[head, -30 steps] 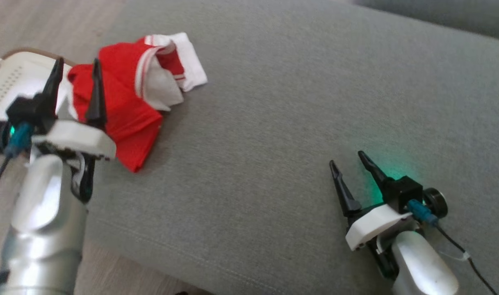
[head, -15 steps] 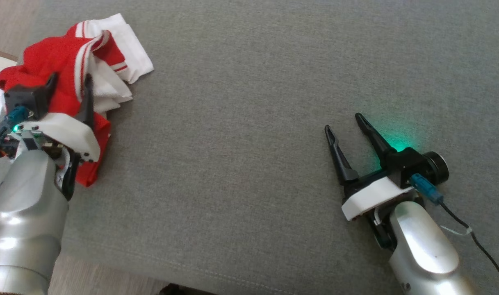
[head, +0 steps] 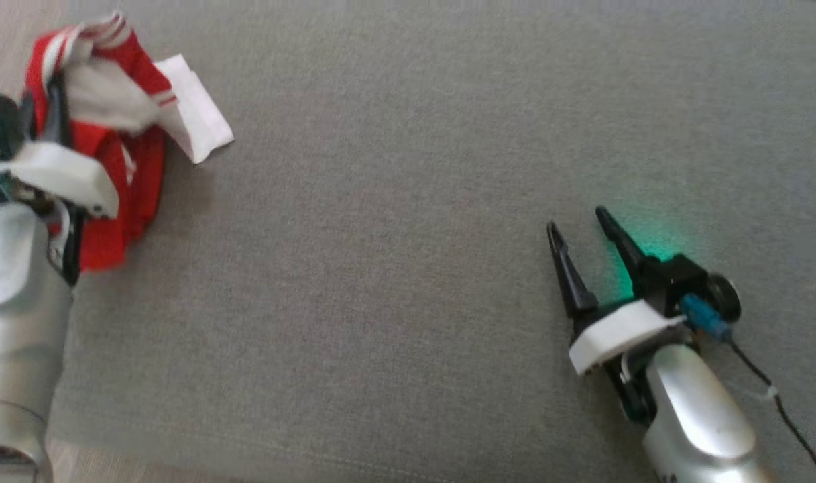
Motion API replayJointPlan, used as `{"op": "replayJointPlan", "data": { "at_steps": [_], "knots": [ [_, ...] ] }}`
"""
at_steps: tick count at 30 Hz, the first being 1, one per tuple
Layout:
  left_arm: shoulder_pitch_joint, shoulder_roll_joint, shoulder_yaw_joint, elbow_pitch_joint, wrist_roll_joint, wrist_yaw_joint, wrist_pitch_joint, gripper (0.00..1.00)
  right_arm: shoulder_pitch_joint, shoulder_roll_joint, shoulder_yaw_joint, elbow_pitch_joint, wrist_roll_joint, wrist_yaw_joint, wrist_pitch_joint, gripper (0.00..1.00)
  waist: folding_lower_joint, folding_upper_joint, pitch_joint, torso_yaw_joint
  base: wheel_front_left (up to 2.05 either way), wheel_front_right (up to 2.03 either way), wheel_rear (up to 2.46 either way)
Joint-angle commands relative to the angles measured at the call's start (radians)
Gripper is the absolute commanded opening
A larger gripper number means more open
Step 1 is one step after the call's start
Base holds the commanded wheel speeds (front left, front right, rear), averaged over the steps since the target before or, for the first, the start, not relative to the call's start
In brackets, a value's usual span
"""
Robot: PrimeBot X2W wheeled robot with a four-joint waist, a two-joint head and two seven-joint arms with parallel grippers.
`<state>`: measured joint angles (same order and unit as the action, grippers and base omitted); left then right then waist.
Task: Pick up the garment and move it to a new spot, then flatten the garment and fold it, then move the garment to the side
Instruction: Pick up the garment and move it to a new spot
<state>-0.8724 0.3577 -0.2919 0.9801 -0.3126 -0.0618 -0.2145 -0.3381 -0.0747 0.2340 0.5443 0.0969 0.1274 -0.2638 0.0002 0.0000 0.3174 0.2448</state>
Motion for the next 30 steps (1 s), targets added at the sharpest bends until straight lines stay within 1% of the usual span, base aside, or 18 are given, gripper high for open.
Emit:
{"op": "replayJointPlan", "data": {
  "at_steps": [1, 4, 7, 8, 11, 16, 18, 19, 24, 27, 29, 30],
  "knots": [
    [-0.065, 0.068, 0.022, -0.047, 0.010, 0.002, -0.020, 0.00, 0.039, 0.011, 0.016, -0.009, 0.007, 0.003, 0.002, 1.00, -0.0002, 0.0000, -0.036, -0.023, 0.00, 0.00, 0.00],
    [-0.085, 0.072, 0.008, -0.101, 0.022, -0.008, -0.033, 0.00, 0.058, 0.017, 0.012, -0.009, 0.018, 0.003, 0.002, 1.00, -0.0002, 0.0000, -0.073, -0.048, 0.00, 0.00, 0.00],
    [-0.090, 0.063, -0.010, -0.164, 0.030, -0.022, -0.040, 0.00, 0.076, 0.021, 0.013, -0.007, 0.030, 0.003, 0.002, 1.00, -0.0002, 0.0000, -0.109, -0.085, 0.00, 0.00, 0.00],
    [-0.088, 0.046, -0.021, -0.212, 0.029, -0.029, -0.042, 0.00, 0.086, 0.023, 0.018, -0.008, 0.038, 0.003, 0.002, 1.00, -0.0002, 0.0000, -0.132, -0.117, 0.00, 0.00, 0.00],
    [-0.070, 0.004, -0.044, -0.287, 0.021, -0.038, -0.044, 0.00, 0.097, 0.024, 0.042, -0.017, 0.063, 0.003, 0.002, 1.00, -0.0002, 0.0000, -0.160, -0.177, 0.00, 0.00, 0.00],
    [-0.006, -0.094, -0.093, -0.378, 0.003, -0.040, -0.045, 0.00, 0.101, 0.024, 0.100, -0.042, 0.108, 0.003, 0.002, 1.00, -0.0002, 0.0000, -0.180, -0.300, 0.00, 0.00, 0.00],
    [0.023, -0.137, -0.117, -0.396, -0.004, -0.042, -0.045, 0.00, 0.099, 0.024, 0.122, -0.052, 0.122, 0.003, 0.002, 1.00, -0.0002, 0.0000, -0.179, -0.352, 0.00, 0.00, 0.00],
    [0.023, -0.137, -0.117, -0.396, -0.004, -0.042, -0.045, 0.00, 0.099, 0.024, 0.122, -0.052, 0.122, 0.003, 0.002, 1.00, -0.0002, 0.0000, -0.179, -0.352, 0.00, 0.00, 0.00],
    [0.070, -0.228, -0.159, -0.402, -0.031, -0.045, -0.046, 0.00, 0.092, 0.024, 0.159, -0.076, 0.150, 0.003, 0.002, 1.00, -0.0002, 0.0000, -0.163, -0.461, 0.00, 0.00, 0.00],
    [0.088, -0.260, -0.184, -0.388, -0.038, -0.048, -0.046, 0.00, 0.088, 0.024, 0.174, -0.086, 0.162, 0.003, 0.002, 1.00, -0.0002, 0.0000, -0.154, -0.499, 0.00, 0.00, 0.00],
    [0.106, -0.272, -0.202, -0.371, -0.039, -0.050, -0.047, 0.00, 0.085, 0.024, 0.173, -0.090, 0.167, 0.003, 0.002, 1.00, -0.0002, 0.0000, -0.149, -0.512, 0.00, 0.00, 0.00],
    [0.117, -0.276, -0.206, -0.363, -0.037, -0.047, -0.047, 0.08, 0.084, 0.024, 0.173, -0.092, 0.168, 0.003, 0.002, 1.00, -0.0002, 0.0000, -0.147, -0.515, 0.00, 0.00, 0.00]
  ]
}}
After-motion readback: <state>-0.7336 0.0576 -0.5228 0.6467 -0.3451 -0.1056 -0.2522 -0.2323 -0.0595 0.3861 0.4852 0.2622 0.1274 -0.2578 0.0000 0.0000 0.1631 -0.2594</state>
